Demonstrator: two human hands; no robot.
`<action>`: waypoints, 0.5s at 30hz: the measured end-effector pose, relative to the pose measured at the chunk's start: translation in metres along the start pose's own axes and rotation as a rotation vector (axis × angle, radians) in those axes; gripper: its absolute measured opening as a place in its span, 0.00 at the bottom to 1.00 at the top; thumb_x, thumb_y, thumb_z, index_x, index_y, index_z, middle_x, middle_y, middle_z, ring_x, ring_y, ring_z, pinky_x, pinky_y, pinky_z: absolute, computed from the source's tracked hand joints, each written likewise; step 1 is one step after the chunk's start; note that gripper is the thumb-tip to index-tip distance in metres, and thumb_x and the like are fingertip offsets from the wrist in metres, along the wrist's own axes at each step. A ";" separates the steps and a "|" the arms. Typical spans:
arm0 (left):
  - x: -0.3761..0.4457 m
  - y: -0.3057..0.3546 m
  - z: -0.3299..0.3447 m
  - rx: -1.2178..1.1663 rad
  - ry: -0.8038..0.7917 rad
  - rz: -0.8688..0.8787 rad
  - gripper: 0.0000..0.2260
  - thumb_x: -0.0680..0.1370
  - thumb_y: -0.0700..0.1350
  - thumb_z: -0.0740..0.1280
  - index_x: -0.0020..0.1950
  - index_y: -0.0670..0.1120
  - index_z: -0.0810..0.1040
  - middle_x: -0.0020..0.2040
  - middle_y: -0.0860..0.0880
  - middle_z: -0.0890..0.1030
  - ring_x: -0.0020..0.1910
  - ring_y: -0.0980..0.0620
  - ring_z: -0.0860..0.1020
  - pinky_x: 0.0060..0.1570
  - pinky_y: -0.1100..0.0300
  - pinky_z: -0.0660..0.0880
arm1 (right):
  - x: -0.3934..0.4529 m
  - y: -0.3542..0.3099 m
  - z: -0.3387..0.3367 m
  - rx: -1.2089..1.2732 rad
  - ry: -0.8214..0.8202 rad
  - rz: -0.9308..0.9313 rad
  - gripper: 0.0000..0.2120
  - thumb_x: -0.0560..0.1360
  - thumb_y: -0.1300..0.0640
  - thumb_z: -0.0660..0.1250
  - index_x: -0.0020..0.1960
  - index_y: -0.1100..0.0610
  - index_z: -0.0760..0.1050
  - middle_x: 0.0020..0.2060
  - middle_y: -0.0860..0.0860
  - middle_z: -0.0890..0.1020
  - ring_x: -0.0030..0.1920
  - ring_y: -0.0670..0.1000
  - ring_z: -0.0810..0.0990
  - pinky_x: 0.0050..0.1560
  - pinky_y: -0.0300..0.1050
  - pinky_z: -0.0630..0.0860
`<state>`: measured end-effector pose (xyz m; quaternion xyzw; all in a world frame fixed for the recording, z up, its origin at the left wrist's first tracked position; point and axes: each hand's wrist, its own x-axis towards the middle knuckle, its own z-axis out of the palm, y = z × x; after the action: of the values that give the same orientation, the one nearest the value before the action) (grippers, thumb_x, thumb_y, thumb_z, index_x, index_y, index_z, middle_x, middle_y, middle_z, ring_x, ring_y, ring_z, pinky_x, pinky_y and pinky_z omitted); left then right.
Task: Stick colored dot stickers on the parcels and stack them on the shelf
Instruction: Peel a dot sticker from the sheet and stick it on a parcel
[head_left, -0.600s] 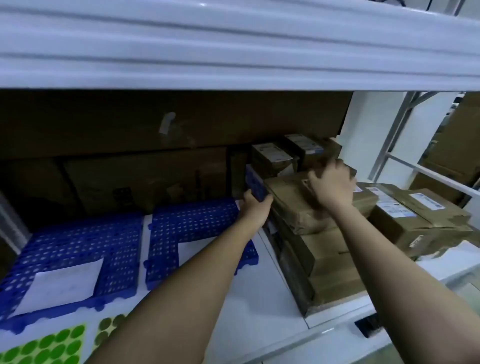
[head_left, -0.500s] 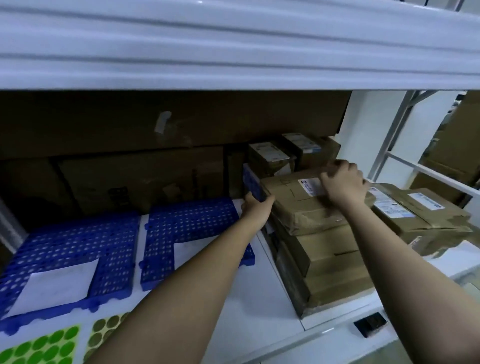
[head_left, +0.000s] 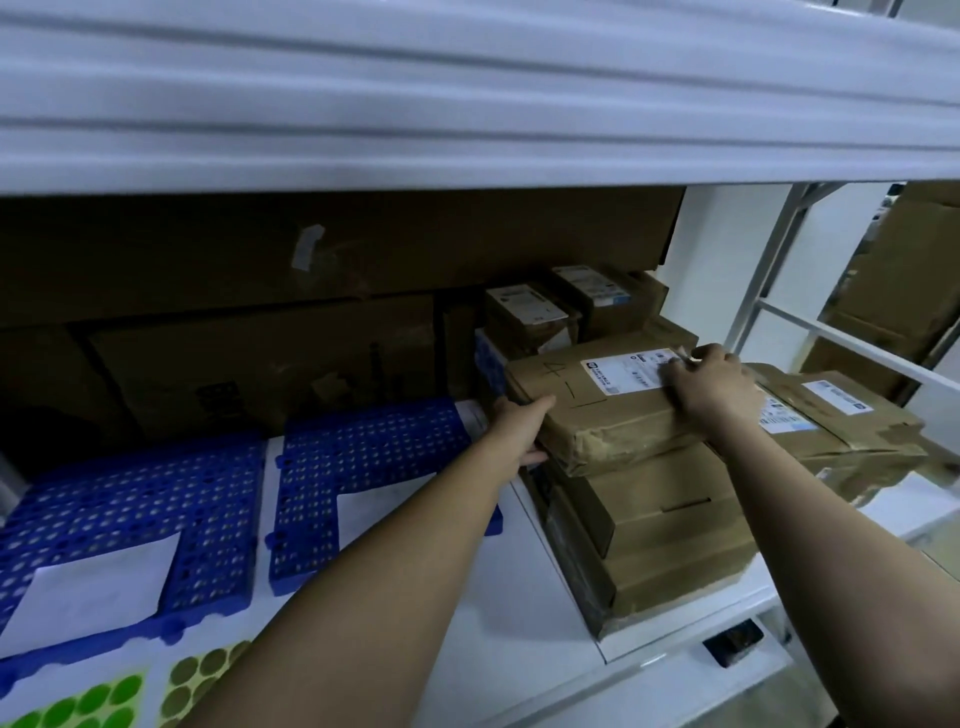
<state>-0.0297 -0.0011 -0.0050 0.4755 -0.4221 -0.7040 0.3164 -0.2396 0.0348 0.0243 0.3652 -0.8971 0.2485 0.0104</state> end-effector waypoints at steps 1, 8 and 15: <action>0.000 0.000 -0.004 -0.020 -0.008 0.003 0.31 0.77 0.48 0.67 0.76 0.49 0.56 0.69 0.41 0.70 0.64 0.41 0.74 0.55 0.50 0.77 | -0.001 -0.002 0.001 0.005 0.018 -0.006 0.26 0.78 0.44 0.58 0.69 0.59 0.66 0.66 0.61 0.71 0.66 0.63 0.68 0.62 0.58 0.67; -0.022 -0.002 -0.057 -0.070 0.030 0.045 0.28 0.77 0.48 0.66 0.75 0.52 0.58 0.67 0.42 0.73 0.58 0.41 0.78 0.43 0.54 0.80 | -0.029 -0.036 0.011 0.146 0.168 -0.157 0.22 0.76 0.50 0.59 0.65 0.63 0.70 0.60 0.62 0.75 0.61 0.64 0.72 0.61 0.59 0.70; -0.065 -0.013 -0.143 -0.130 0.128 0.082 0.32 0.74 0.60 0.66 0.74 0.57 0.57 0.64 0.42 0.73 0.53 0.40 0.79 0.42 0.50 0.81 | -0.088 -0.088 0.036 0.507 0.116 -0.303 0.15 0.75 0.54 0.61 0.59 0.57 0.74 0.54 0.57 0.80 0.55 0.61 0.77 0.58 0.59 0.73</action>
<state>0.1262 0.0179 -0.0179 0.4801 -0.3734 -0.6847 0.4015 -0.1106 0.0220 0.0138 0.4710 -0.7398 0.4805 0.0071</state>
